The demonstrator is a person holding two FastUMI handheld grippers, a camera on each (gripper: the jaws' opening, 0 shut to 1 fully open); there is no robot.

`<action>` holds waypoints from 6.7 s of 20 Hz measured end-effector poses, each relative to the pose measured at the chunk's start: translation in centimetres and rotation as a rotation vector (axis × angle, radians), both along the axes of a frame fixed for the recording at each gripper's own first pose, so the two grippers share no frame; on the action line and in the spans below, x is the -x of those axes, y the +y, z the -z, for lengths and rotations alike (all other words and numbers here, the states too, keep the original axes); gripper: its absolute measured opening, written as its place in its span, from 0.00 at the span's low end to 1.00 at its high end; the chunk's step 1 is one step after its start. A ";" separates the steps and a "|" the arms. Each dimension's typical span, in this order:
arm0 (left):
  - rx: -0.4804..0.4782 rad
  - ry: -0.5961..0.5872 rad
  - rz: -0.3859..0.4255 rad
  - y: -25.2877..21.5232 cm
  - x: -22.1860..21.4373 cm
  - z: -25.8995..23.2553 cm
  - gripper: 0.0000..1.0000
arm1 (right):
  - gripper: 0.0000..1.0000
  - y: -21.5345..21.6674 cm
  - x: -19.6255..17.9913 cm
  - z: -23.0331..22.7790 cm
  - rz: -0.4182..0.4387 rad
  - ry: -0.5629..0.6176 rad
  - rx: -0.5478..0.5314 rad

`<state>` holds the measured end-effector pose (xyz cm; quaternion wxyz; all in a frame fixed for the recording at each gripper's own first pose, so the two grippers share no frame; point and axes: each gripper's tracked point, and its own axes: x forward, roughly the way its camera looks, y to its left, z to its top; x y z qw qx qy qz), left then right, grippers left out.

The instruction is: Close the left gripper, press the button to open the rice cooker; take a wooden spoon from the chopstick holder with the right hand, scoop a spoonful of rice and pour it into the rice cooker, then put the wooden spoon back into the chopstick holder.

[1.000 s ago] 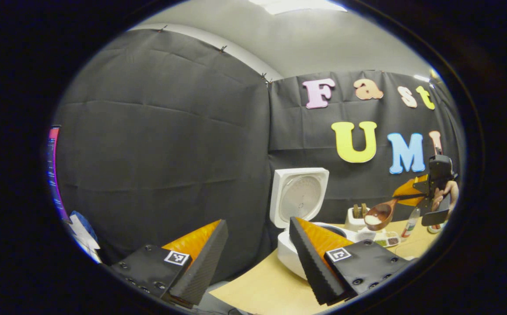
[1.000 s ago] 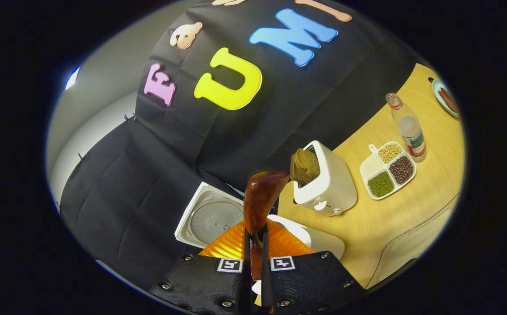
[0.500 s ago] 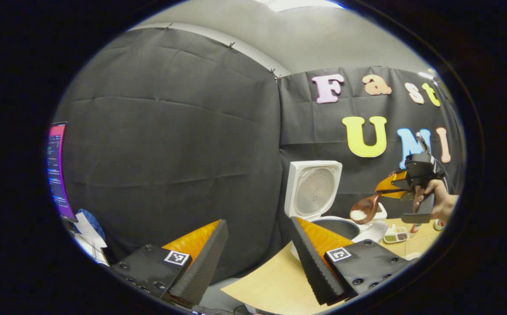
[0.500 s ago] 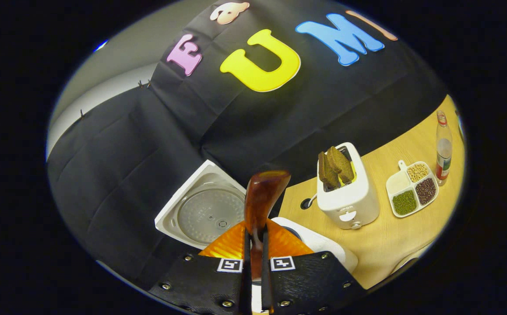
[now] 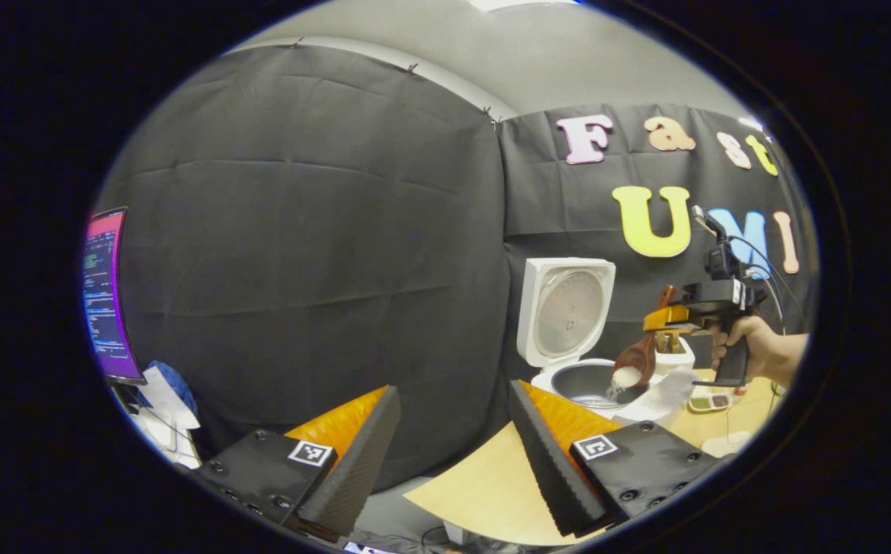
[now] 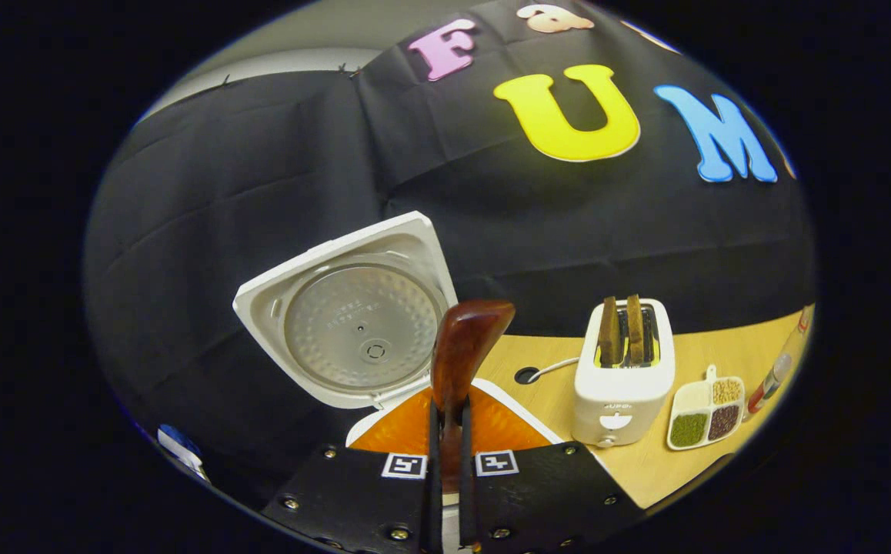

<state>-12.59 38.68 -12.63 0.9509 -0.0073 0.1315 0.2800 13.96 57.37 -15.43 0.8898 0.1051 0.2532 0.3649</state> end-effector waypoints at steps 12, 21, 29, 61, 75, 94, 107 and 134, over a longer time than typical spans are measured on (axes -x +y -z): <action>0.013 -0.009 -0.012 0.5 -0.1 0.5 0.98 | 0.08 1.3 -0.2 -2.3 -0.139 -0.457 0.291; 0.025 -0.034 0.013 0.5 -2.0 -0.1 0.98 | 0.09 0.6 0.4 -1.5 -0.131 -0.372 0.296; 0.010 -0.074 0.055 -0.4 -4.0 -2.4 0.96 | 0.09 -2.3 0.0 -3.7 -0.013 0.053 -0.072; -0.057 -0.260 0.284 -21.0 -11.5 -14.2 0.96 | 0.08 -49.2 1.2 -5.8 0.601 0.042 -0.071; -0.043 -0.293 0.375 -29.5 -13.6 -16.2 0.96 | 0.09 -61.2 4.7 1.5 0.745 0.091 0.102; -0.127 -0.263 0.372 -30.9 -12.0 -17.1 0.96 | 0.11 -62.9 7.8 13.0 0.728 0.284 0.173; -0.088 -0.261 0.421 -31.7 -13.9 -15.5 0.96 | 0.93 -66.7 7.2 0.4 0.800 -0.099 0.378; -0.107 -0.165 0.283 -14.2 -31.2 -11.9 0.96 | 0.92 -60.3 11.0 -12.3 0.914 -0.294 0.364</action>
